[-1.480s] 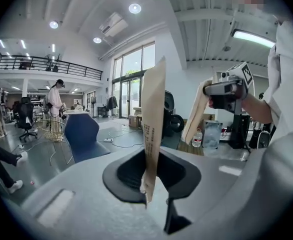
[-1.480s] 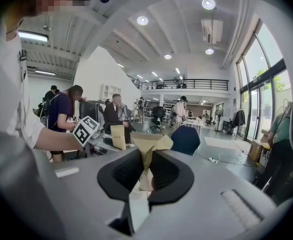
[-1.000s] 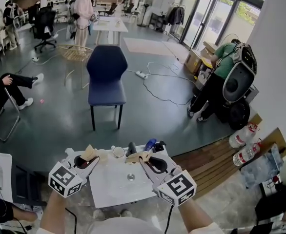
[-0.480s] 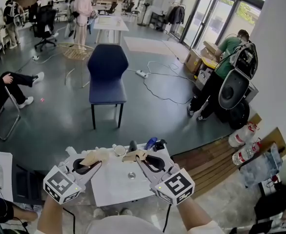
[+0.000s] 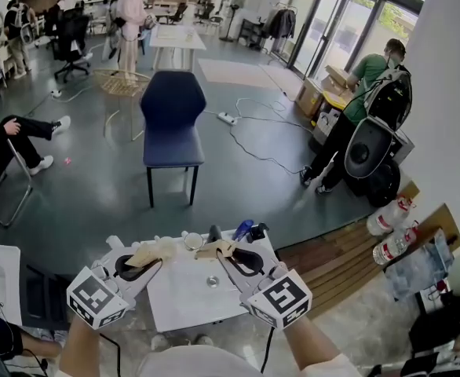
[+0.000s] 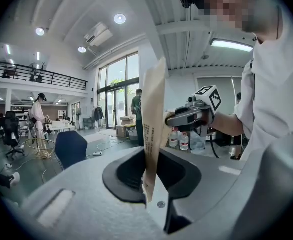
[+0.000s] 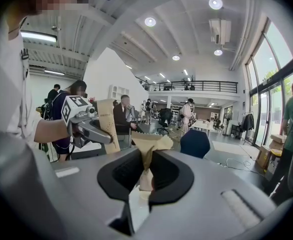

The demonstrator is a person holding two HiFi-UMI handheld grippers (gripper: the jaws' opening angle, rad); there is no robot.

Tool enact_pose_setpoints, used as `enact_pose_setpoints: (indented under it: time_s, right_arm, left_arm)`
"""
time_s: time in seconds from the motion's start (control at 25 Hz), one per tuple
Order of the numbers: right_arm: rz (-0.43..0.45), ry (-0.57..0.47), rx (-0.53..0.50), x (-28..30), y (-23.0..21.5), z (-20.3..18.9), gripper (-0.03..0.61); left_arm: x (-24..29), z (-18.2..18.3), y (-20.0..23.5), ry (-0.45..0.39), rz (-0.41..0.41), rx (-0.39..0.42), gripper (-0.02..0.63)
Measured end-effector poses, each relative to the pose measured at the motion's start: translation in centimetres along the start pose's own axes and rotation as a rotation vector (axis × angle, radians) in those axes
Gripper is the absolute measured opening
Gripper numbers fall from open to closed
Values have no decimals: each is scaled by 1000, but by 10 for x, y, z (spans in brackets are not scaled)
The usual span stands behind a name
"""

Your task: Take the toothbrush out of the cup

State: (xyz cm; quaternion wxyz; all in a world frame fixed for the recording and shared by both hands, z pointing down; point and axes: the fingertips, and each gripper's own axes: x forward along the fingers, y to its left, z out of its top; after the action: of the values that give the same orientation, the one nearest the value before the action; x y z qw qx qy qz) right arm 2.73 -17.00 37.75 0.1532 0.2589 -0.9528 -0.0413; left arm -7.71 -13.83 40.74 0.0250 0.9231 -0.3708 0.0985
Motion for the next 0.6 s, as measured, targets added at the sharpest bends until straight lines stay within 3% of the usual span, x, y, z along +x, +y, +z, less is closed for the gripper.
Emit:
enact_pose_setpoints:
  time_s: [0.6]
  right_arm:
    - [-20, 3, 1, -4, 0, 1, 28]
  left_arm:
    - [2, 2, -1, 3, -16, 4, 54]
